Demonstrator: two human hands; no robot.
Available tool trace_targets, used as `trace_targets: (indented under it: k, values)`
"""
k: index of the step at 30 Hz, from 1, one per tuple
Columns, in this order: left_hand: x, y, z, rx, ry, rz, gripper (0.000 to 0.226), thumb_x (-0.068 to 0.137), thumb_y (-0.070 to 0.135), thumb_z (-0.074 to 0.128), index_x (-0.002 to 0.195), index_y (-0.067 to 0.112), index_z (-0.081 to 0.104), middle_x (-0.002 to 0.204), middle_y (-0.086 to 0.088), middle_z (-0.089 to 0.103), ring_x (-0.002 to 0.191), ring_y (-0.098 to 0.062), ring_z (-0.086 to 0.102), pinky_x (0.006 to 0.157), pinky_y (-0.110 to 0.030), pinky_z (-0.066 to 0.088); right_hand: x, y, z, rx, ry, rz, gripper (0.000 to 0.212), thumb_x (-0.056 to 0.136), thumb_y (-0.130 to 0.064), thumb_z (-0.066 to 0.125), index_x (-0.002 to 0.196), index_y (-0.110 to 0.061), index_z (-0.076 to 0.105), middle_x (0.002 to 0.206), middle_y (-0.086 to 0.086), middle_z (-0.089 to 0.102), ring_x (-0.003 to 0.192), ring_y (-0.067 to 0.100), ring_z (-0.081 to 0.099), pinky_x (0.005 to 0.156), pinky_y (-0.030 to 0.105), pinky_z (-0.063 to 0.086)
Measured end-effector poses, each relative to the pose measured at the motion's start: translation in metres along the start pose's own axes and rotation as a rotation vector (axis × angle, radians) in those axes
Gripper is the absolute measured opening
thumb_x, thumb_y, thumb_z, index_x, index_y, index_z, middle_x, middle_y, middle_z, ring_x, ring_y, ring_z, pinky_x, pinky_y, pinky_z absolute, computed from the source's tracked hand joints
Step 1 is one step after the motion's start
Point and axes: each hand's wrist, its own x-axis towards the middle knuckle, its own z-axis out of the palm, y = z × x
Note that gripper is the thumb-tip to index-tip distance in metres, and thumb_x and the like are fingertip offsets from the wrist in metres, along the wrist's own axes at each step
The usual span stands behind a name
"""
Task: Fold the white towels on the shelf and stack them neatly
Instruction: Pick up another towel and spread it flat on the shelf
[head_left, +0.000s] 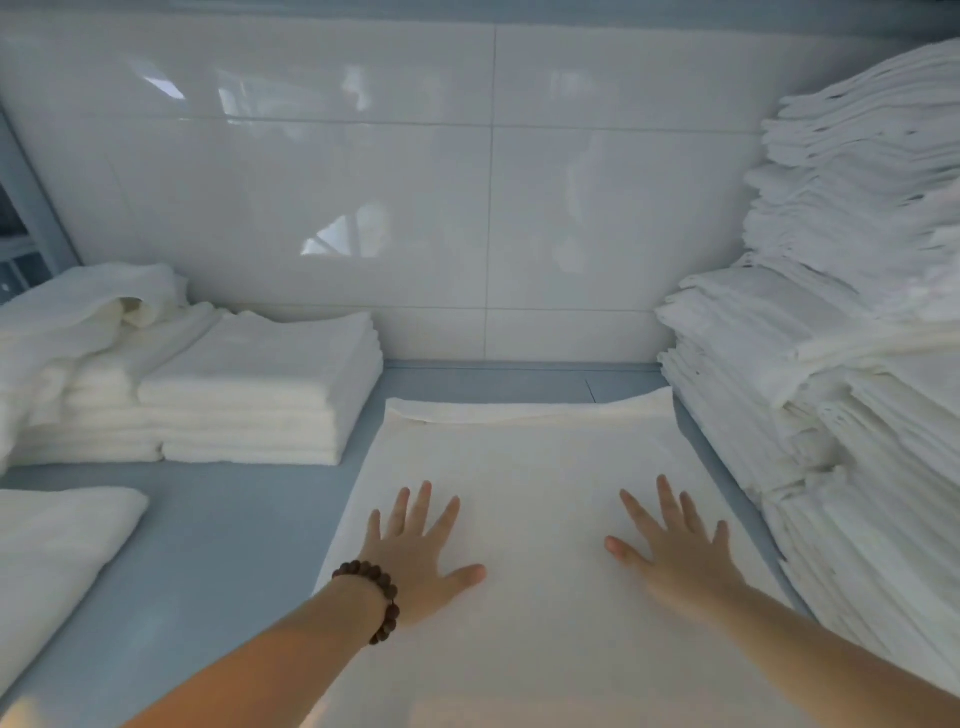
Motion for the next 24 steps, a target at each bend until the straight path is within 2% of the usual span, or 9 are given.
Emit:
trace_targets:
  k: [5, 9, 13, 15, 17, 20, 24]
  values:
    - [-0.051, 0.02, 0.03, 0.014, -0.076, -0.042, 0.114, 0.038, 0.088, -0.018, 0.143, 0.042, -0.021, 0.153, 0.002, -0.029, 0.141, -0.027, -0.026, 0.111, -0.059, -0.01, -0.061, -0.023, 0.024, 0.075, -0.107, 0.017, 0.073, 0.082, -0.077, 0.012, 0.144, -0.047, -0.011, 0.154, -0.001, -0.026, 0.143, 0.026, -0.019, 0.111, 0.062, -0.005]
    - [-0.064, 0.03, 0.046, 0.034, 0.01, -0.089, 0.104, 0.05, 0.083, -0.019, 0.144, 0.038, -0.023, 0.154, -0.002, -0.027, 0.14, -0.032, -0.026, 0.109, -0.061, -0.013, -0.077, -0.029, 0.042, 0.022, -0.015, 0.035, 0.085, 0.066, -0.081, -0.009, 0.143, -0.046, -0.016, 0.156, -0.001, -0.02, 0.144, 0.026, -0.018, 0.111, 0.061, -0.007]
    - [-0.068, 0.039, 0.05, 0.045, 0.07, -0.091, 0.103, 0.054, 0.079, -0.022, 0.147, 0.034, -0.014, 0.157, -0.006, -0.018, 0.141, -0.034, -0.021, 0.109, -0.062, -0.012, -0.077, -0.028, 0.043, 0.003, 0.026, 0.021, 0.09, 0.059, -0.08, -0.017, 0.143, -0.046, -0.017, 0.157, -0.001, -0.019, 0.144, 0.025, -0.018, 0.111, 0.06, -0.008]
    - [-0.051, 0.034, 0.044, 0.032, 0.103, -0.086, 0.103, 0.055, 0.078, -0.021, 0.148, 0.035, -0.007, 0.158, -0.005, -0.012, 0.143, -0.032, -0.017, 0.11, -0.061, -0.01, -0.069, -0.033, 0.041, -0.022, 0.043, -0.04, 0.091, 0.056, -0.079, -0.023, 0.142, -0.047, -0.016, 0.156, -0.004, -0.021, 0.143, 0.023, -0.019, 0.111, 0.059, -0.01]
    - [-0.02, 0.023, 0.037, 0.009, 0.135, -0.103, 0.095, 0.062, 0.079, -0.015, 0.147, 0.039, -0.008, 0.158, -0.002, -0.013, 0.143, -0.029, -0.017, 0.111, -0.061, -0.009, -0.05, -0.045, 0.038, -0.042, 0.06, -0.154, 0.091, 0.056, -0.077, -0.028, 0.141, -0.049, -0.016, 0.154, -0.009, -0.024, 0.143, 0.02, -0.021, 0.111, 0.059, -0.013]
    - [0.033, 0.003, 0.028, 0.005, 0.134, -0.167, 0.077, 0.08, 0.078, 0.004, 0.145, 0.043, -0.012, 0.157, 0.002, -0.019, 0.143, -0.028, -0.019, 0.109, -0.063, -0.008, -0.005, -0.075, 0.033, -0.026, 0.065, -0.32, 0.081, 0.064, -0.073, -0.02, 0.142, -0.051, -0.013, 0.152, -0.016, -0.023, 0.143, 0.018, -0.021, 0.112, 0.058, -0.011]
    - [0.092, -0.026, 0.015, 0.018, 0.152, -0.222, 0.073, 0.083, 0.075, 0.007, 0.145, 0.043, -0.012, 0.157, 0.004, -0.018, 0.143, -0.03, -0.016, 0.109, -0.063, -0.006, 0.066, -0.118, 0.021, -0.061, 0.073, -0.504, 0.081, 0.068, -0.072, -0.013, 0.145, -0.048, -0.006, 0.156, -0.015, -0.015, 0.144, 0.013, -0.017, 0.114, 0.053, -0.01]
